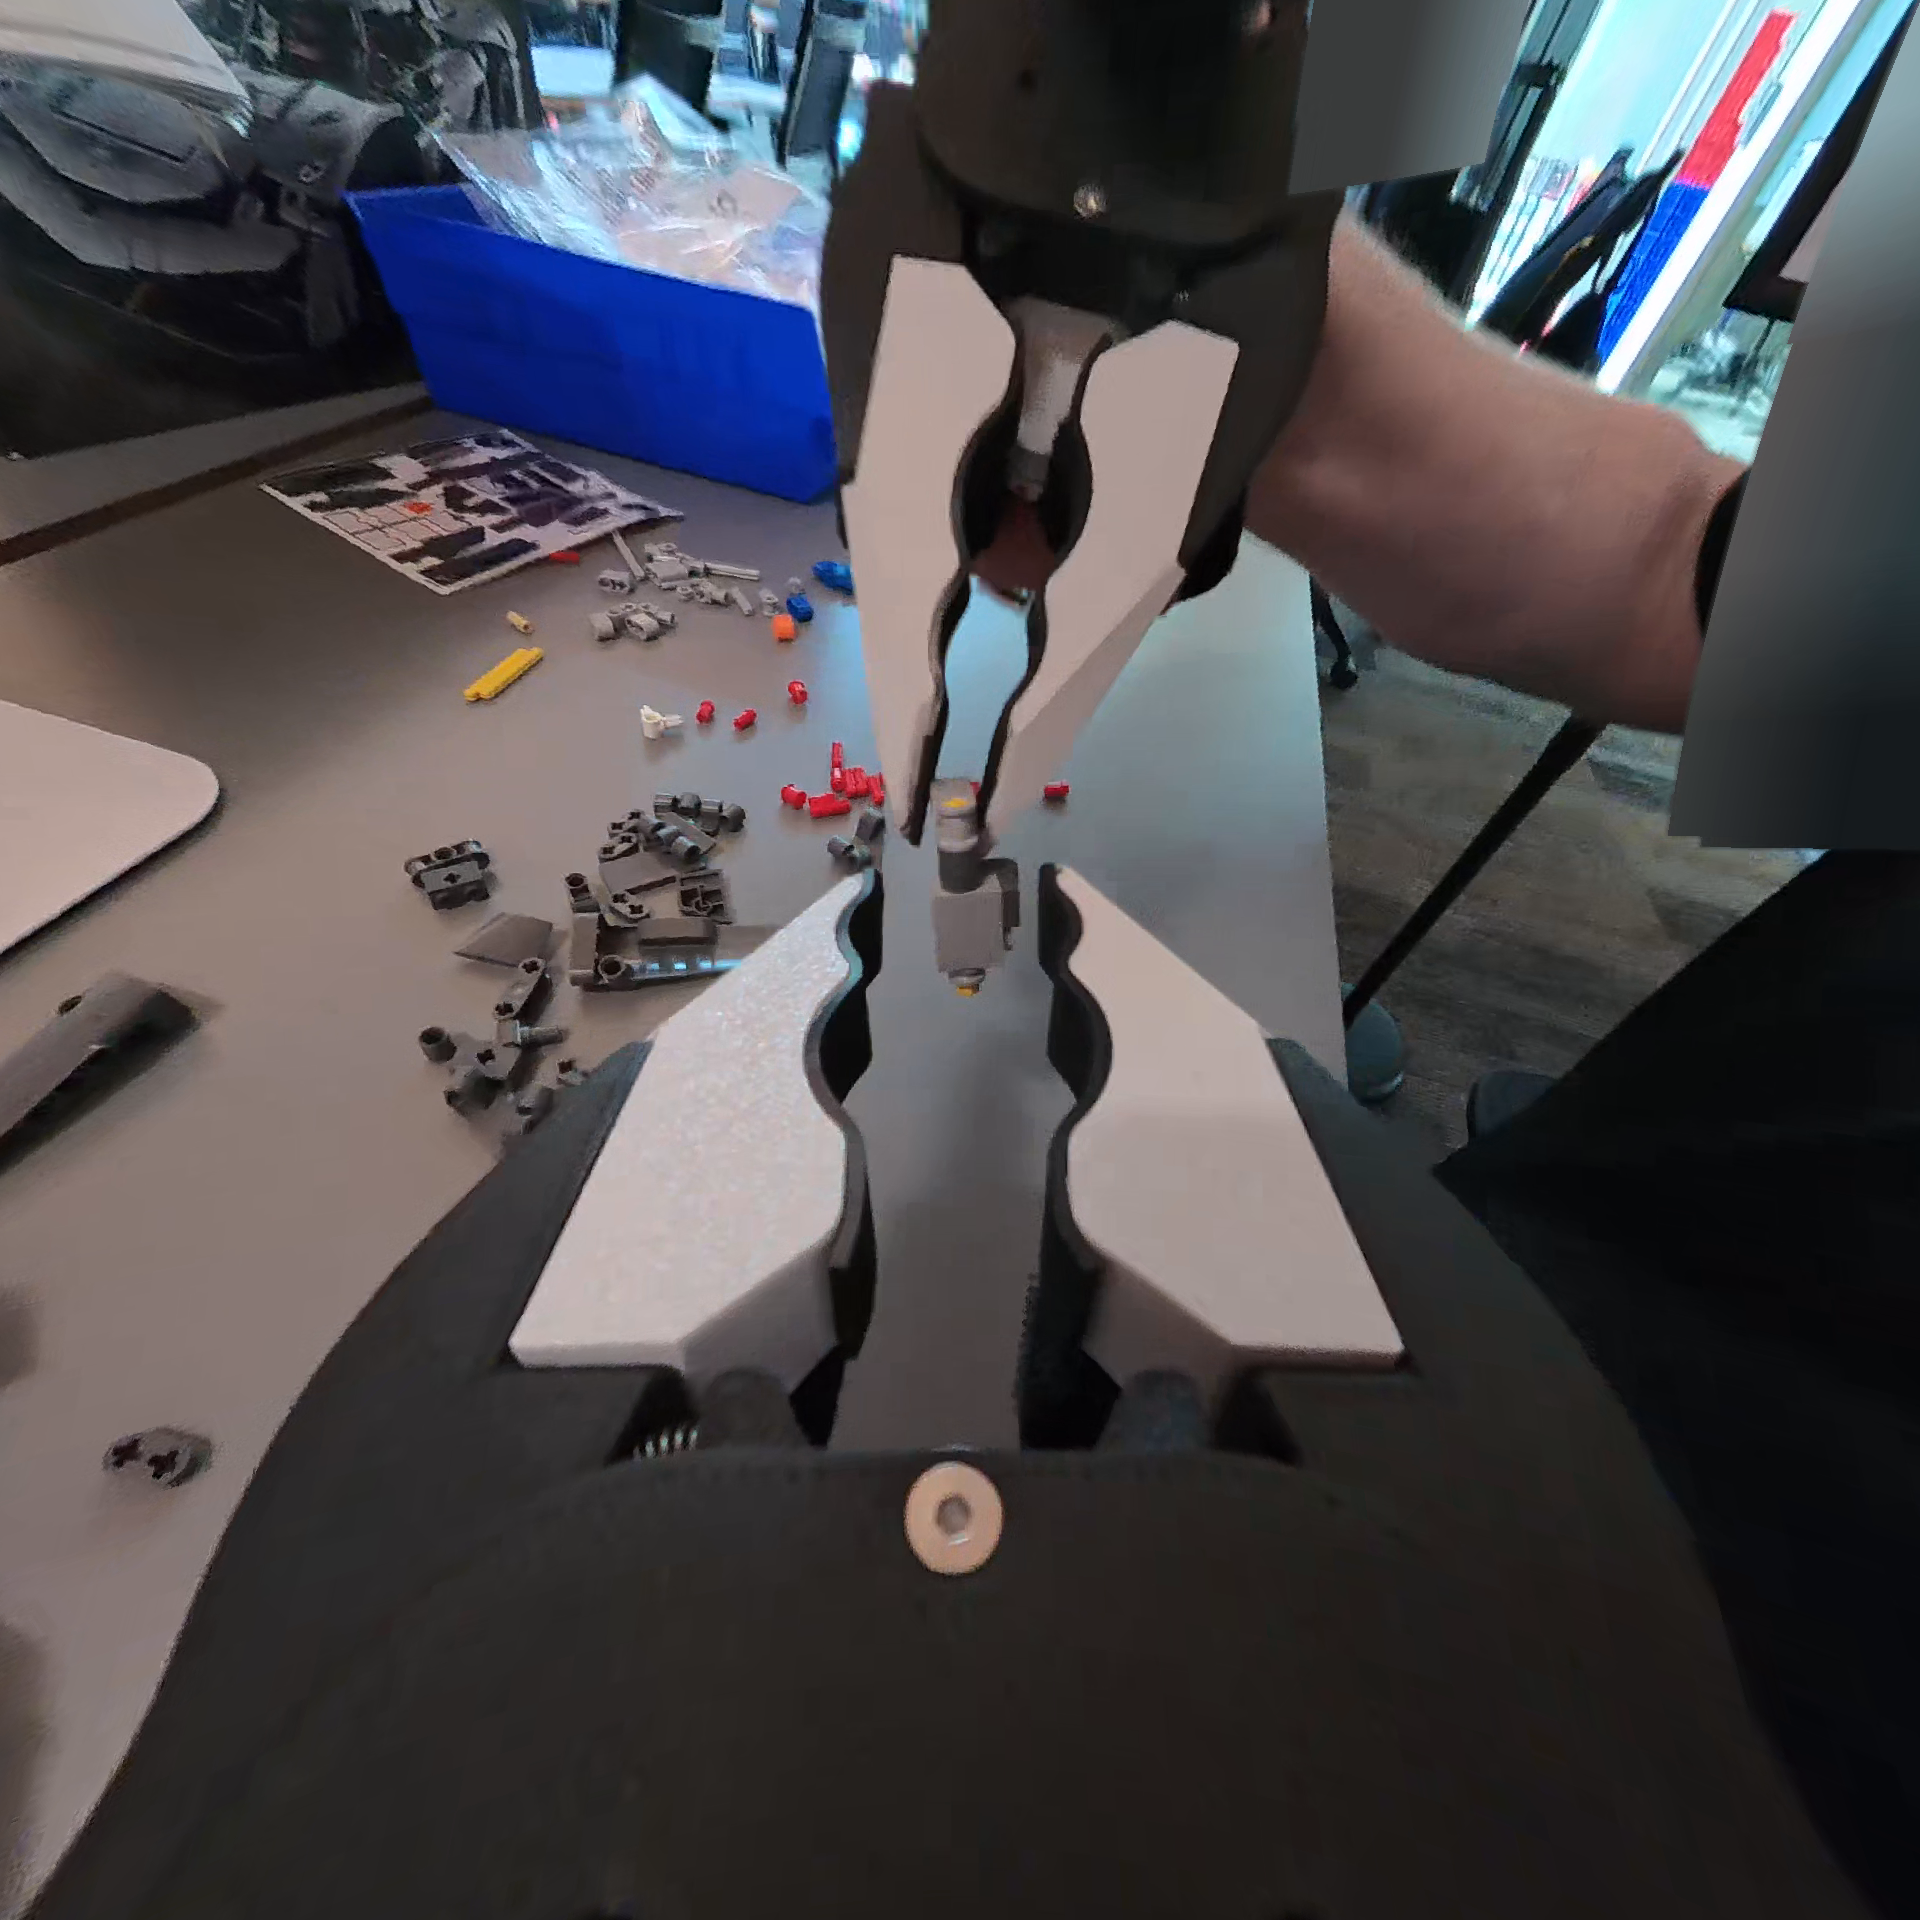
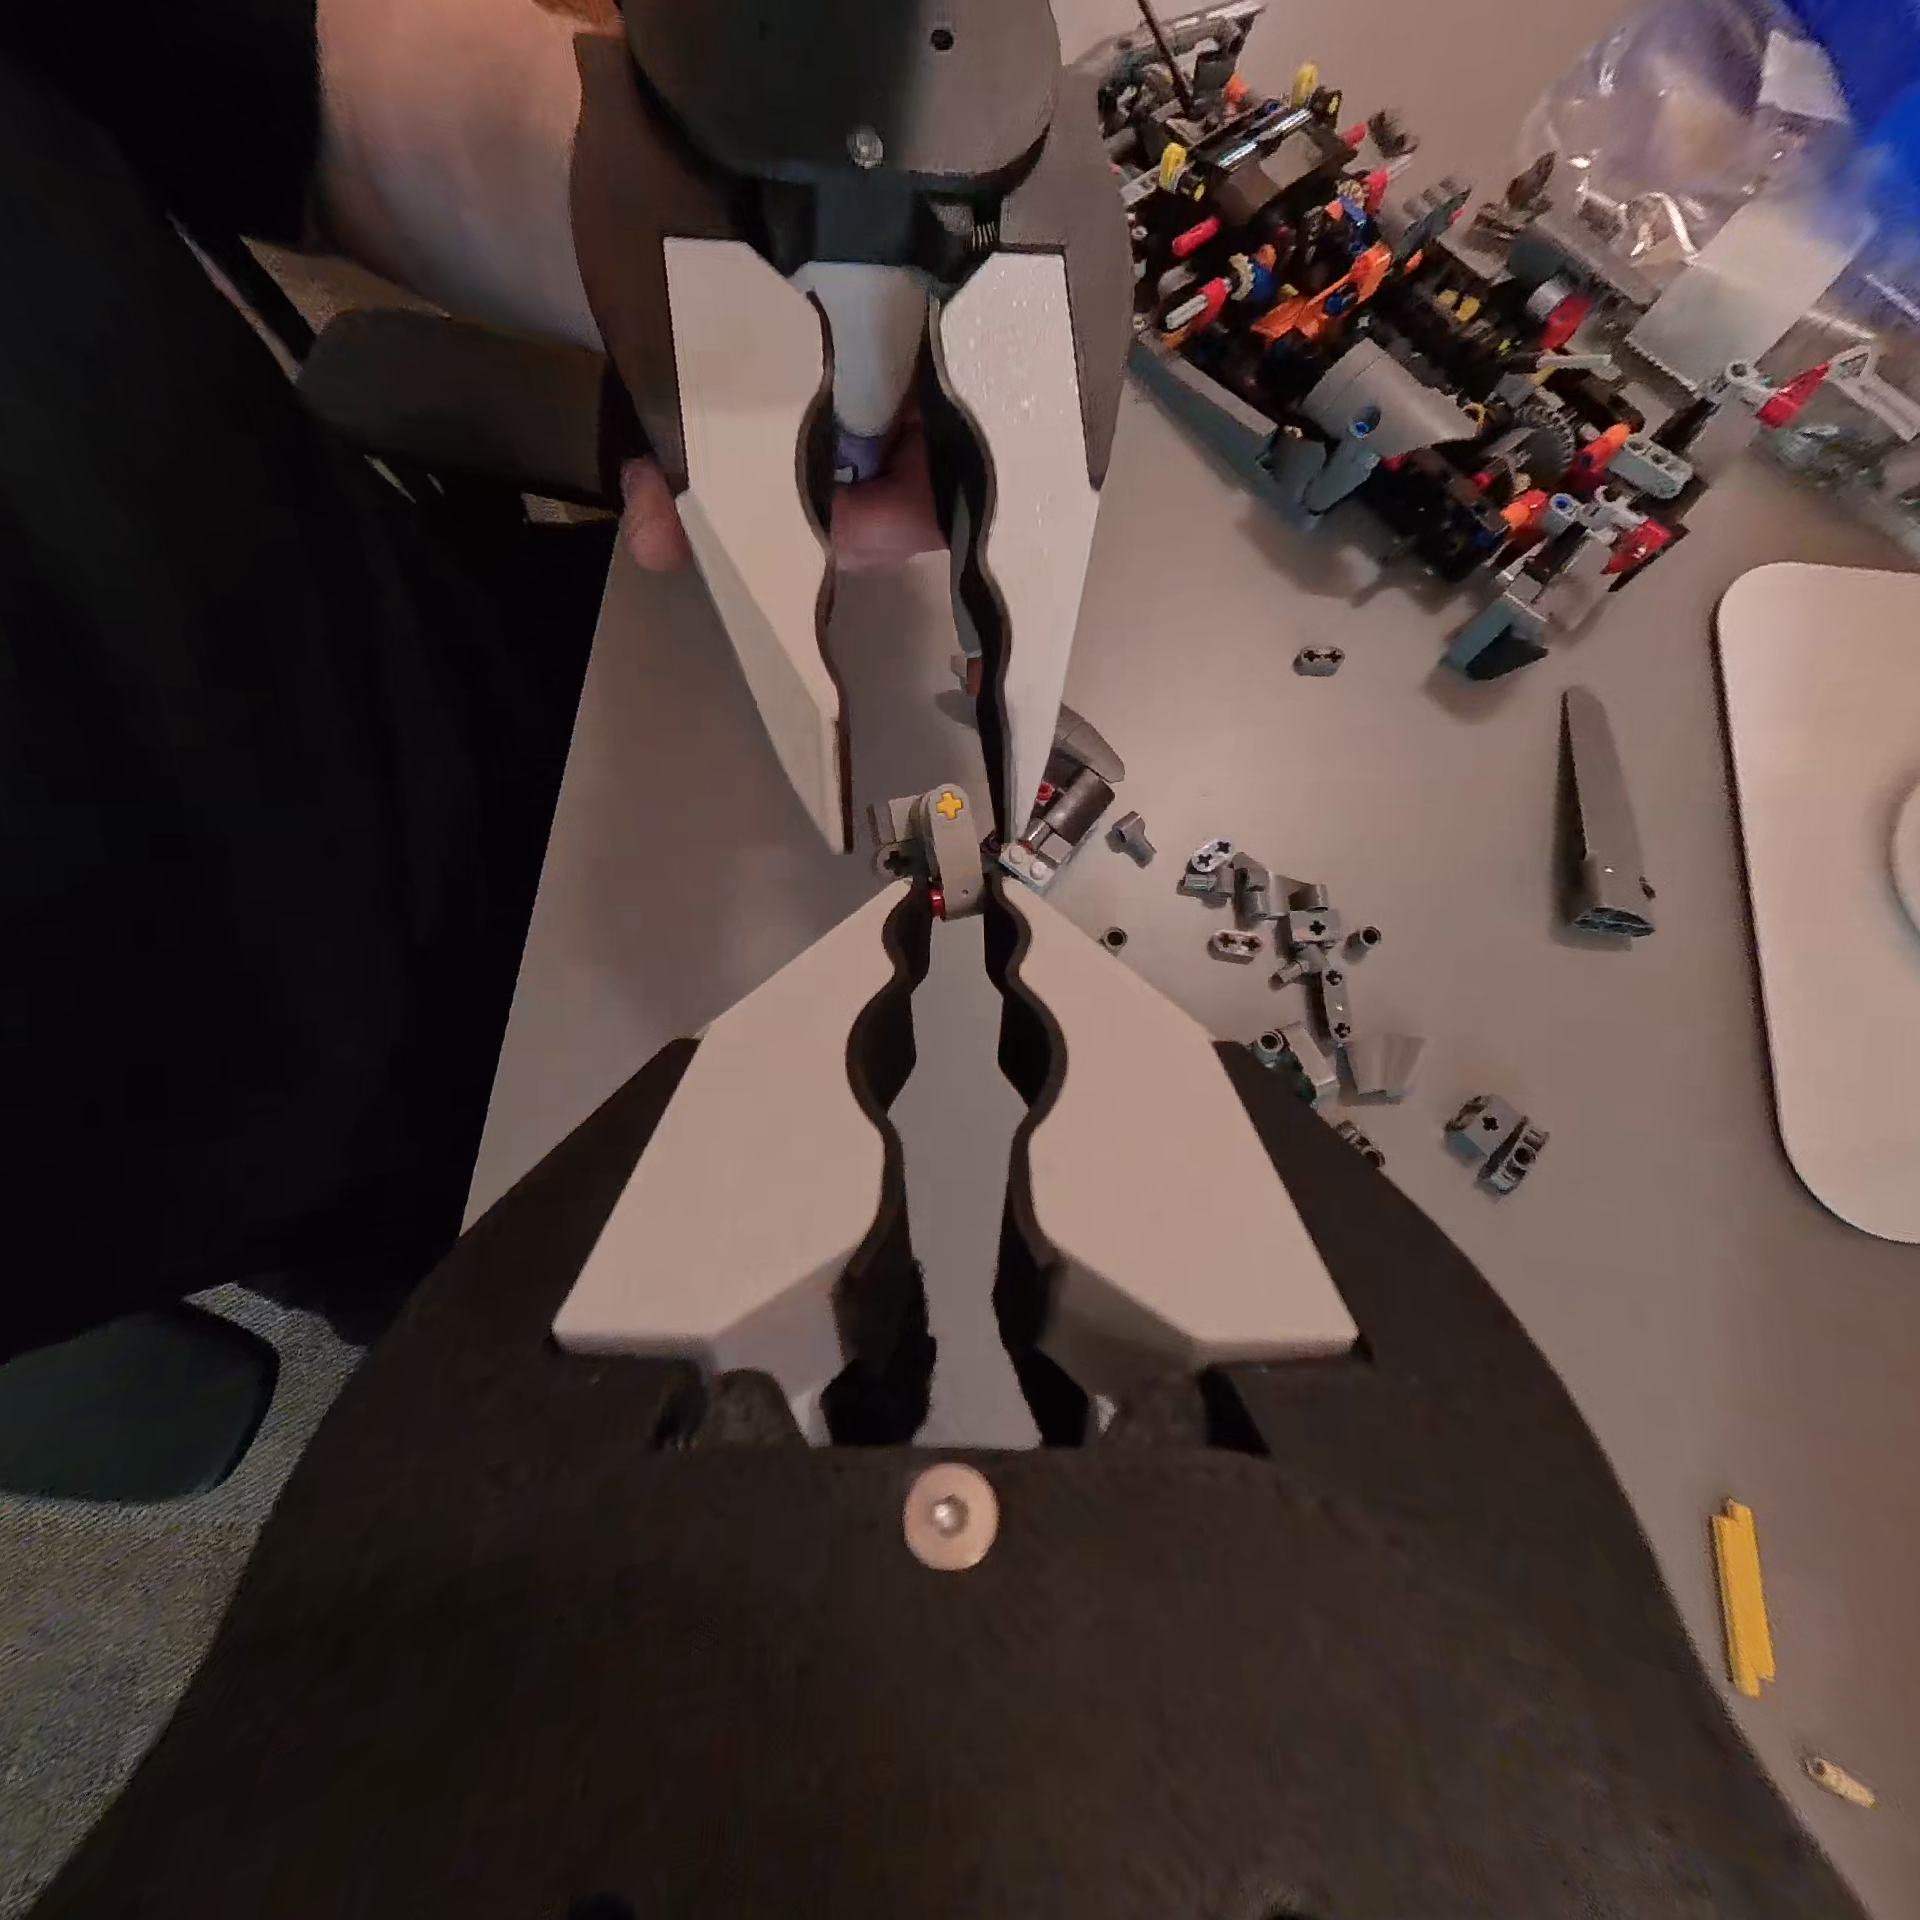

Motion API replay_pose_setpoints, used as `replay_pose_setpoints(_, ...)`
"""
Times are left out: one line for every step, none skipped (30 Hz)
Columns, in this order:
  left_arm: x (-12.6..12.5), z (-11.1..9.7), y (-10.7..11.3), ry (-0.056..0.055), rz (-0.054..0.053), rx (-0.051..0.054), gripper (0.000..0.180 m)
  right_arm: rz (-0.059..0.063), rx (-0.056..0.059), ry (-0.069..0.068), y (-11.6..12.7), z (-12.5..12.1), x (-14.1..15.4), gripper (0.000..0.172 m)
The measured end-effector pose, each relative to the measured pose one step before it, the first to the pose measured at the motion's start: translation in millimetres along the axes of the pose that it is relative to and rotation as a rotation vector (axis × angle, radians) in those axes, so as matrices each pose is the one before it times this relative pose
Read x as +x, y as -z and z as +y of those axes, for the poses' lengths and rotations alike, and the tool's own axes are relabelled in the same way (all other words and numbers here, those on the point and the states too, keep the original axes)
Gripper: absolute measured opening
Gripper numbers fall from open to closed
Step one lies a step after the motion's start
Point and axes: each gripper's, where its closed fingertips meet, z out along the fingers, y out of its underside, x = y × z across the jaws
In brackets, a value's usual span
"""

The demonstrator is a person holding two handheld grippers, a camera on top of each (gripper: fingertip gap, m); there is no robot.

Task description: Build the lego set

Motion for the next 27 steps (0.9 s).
replay_pose_setpoints(0.02, 3.84, -1.83, -0.0006, -0.0013, -0.0223, 0.027, -0.0135, -0.0035, -0.0004, -1.02, -1.21, -0.17, 0.007)
replay_pose_setpoints(-0.16, 2.60, -1.40, -0.0059, -0.0044, -0.0113, 0.023, -0.0128, 0.0007, 0.0010, -0.55, -1.39, -0.30, 0.007)
replay_pose_setpoints(1.01, 1.30, -1.01, -0.0058, 0.0023, -0.0036, 0.021, -0.0112, -0.0068, -0.0035, -0.70, -0.03, 0.02, 0.007)
replay_pose_setpoints(1.05, -0.08, -0.32, -0.0028, 0.0042, 0.0041, 0.017, -0.0058, -0.0101, -0.0005, -0.96, 0.76, 0.53, 0.007)
replay_pose_setpoints(0.15, 0.29, -0.06, 0.0008, 0.0022, -0.0011, 0.016, -0.0059, -0.0031, 0.0014, -0.83, -0.05, 0.14, 0.007)
replay_pose_setpoints(-0.41, 0.62, 0.31, -0.0049, 0.0007, -0.0020, 0.016, -0.0029, -0.0007, -0.0003, -0.68, -0.36, 0.58, 0.007)
replay_pose_setpoints(-1.30, 0.38, 0.34, 0.0024, -0.0017, 0.0000, 0.015, 0.0020, -0.0044, 0.0006, -0.64, 0.09, 0.98, 0.007)
replay_pose_setpoints(-1.19, 0.16, 0.18, 0.0111, -0.0005, 0.0034, 0.015, 0.0107, 0.0003, 0.0014, -0.27, -1.00, 1.86, 0.008)
replay_pose_setpoints(-3.24, -1.66, 1.02, 0.0186, -0.0113, 0.0178, 0.015, 0.0247, 0.0112, -0.0010, 0.61, -2.63, 3.73, 0.008)
replay_pose_setpoints(-3.01, -3.20, 1.68, 0.0302, -0.0038, 0.0259, 0.015, 0.0428, 0.0163, -0.0033, 1.82, -3.58, 6.09, 0.018)
replay_pose_setpoints(-2.84, -3.97, 2.10, 0.0413, 0.0018, 0.0298, 0.015, 0.0532, 0.0106, 0.0017, 3.41, -2.63, 7.05, 0.029)
replay_pose_setpoints(-4.50, -6.50, 3.00, 0.0420, -0.0080, 0.0492, 0.015, 0.0634, 0.0067, 0.0116, 4.85, -1.97, 7.14, 0.031)
replay_pose_setpoints(-2.56, -4.93, 2.52, 0.0500, 0.0092, 0.0375, 0.015, 0.0733, 0.0178, 0.0202, 5.77, -3.09, 6.10, 0.031)
replay_pose_setpoints(-1.05, -5.60, 2.24, 0.0551, 0.0195, 0.0448, 0.015, 0.0538, 0.0279, 0.0155, 5.56, -4.16, 0.97, 0.031)
replay_pose_setpoints(-2.43, -7.74, 2.71, 0.0532, 0.0071, 0.0640, 0.015, 0.0379, 0.0285, 0.0004, 4.14, -3.75, -2.49, 0.032)
replay_pose_setpoints(-1.21, -5.66, 1.67, 0.0612, 0.0185, 0.0528, 0.015, 0.0533, 0.0259, -0.0047, 2.11, -2.56, -1.04, 0.033)
replay_pose_setpoints(-0.55, -4.83, 0.84, 0.0753, 0.0250, 0.0524, 0.015, 0.0555, 0.0219, 0.0066, 0.87, -1.13, -1.73, 0.036)
replay_pose_setpoints(-1.45, -5.61, 0.87, 0.0711, 0.0178, 0.0644, 0.015, 0.0632, 0.0301, 0.0154, 0.83, -1.97, -0.92, 0.036)
replay_pose_setpoints(-0.82, -2.28, -0.34, 0.0600, 0.0209, 0.0408, 0.015, 0.0849, 0.0424, 0.0120, 0.97, -3.73, 2.10, 0.035)
replay_pose_setpoints(-0.30, -2.46, -0.54, 0.0607, 0.0230, 0.0398, 0.015, 0.0753, 0.0332, 0.0041, 0.00, -2.80, 1.05, 0.036)
replay_pose_setpoints(-1.31, -3.90, -0.33, 0.0478, 0.0097, 0.0491, 0.015, 0.0545, 0.0155, 0.0064, -1.46, -0.77, -2.10, 0.038)
replay_pose_setpoints(-0.34, -1.96, -1.04, 0.0283, 0.0083, 0.0328, 0.015, 0.0608, 0.0073, 0.0168, -2.07, -0.51, -1.67, 0.041)
replay_pose_setpoints(0.97, -1.00, -1.49, 0.0148, 0.0066, 0.0261, 0.015, 0.0545, 0.0008, 0.0196, -2.47, -0.40, -2.30, 0.040)
replay_pose_setpoints(2.36, -1.88, -1.43, 0.0092, 0.0096, 0.0319, 0.015, 0.0464, -0.0038, 0.0093, -2.31, -0.58, -1.90, 0.042)
replay_pose_setpoints(2.29, 0.22, -2.01, 0.0045, 0.0070, 0.0144, 0.015, 0.0472, 0.0111, 0.0047, -1.12, -3.11, 0.27, 0.041)
replay_pose_setpoints(2.43, 1.69, -2.41, 0.0029, 0.0079, 0.0041, 0.015, 0.0354, 0.0164, 0.0004, -0.85, -3.89, 0.54, 0.040)
replay_pose_setpoints(2.95, 0.23, -2.09, 0.0108, 0.0148, 0.0148, 0.015, 0.0319, 0.0026, -0.0083, -1.77, -1.71, 1.75, 0.040)
